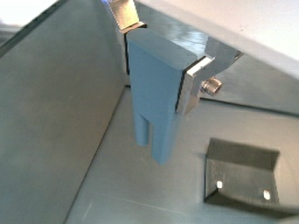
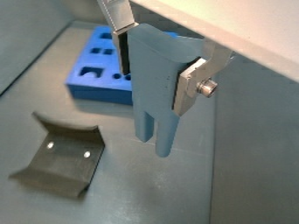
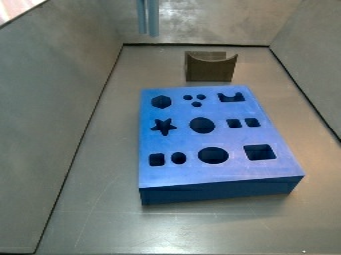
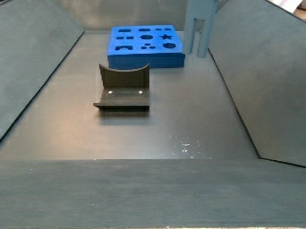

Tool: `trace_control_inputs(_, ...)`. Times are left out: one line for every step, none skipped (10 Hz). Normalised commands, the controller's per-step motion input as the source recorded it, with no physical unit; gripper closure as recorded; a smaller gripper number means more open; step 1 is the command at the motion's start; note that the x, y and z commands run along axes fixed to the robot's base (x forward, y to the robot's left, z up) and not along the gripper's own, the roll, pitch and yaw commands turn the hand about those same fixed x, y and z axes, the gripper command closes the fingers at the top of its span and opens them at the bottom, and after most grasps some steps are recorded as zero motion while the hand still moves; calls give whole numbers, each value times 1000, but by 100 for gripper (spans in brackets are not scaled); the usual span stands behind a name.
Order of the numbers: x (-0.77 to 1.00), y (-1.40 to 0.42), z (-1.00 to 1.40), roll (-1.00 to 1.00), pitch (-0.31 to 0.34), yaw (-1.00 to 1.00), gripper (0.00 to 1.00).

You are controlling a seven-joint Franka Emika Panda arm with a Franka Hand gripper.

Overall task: Pick up the square-circle object. Move up. Rotate the square-circle object. Move to above the board. Insert the square-circle object.
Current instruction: Rotate the square-circle object.

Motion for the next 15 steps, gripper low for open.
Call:
trace_control_inputs(10, 10, 13, -40, 31, -362, 100)
trace_control_inputs(49, -9, 0, -6, 4, -1000, 100)
trace_control_inputs(48, -6, 0, -6, 4, -1000, 100)
trace_control_inputs(46, -4, -2, -6, 5, -1000, 100)
trace_control_inputs(41, 3, -5, -7, 6, -1000, 100)
trace_control_inputs(39, 5, -6, -7, 6, -1000, 100)
trace_control_inputs(37, 7, -7, -8, 7, -1000, 100)
trace_control_inputs(35, 7, -8, -8, 7, -1000, 100)
trace_control_inputs(33, 8, -8, -9, 8, -1000, 100)
trace_control_inputs(33, 8, -8, -9, 9, -1000, 100)
trace_control_inputs(32, 8, -9, -10, 9, -1000, 100)
trace_control_inputs(32, 9, -9, -11, 10, -1000, 100)
trace_control_inputs(31, 9, -9, -11, 11, -1000, 100)
trace_control_inputs(31, 9, -9, -12, 11, -1000, 100)
trace_control_inputs(31, 9, -9, -13, 13, -1000, 100)
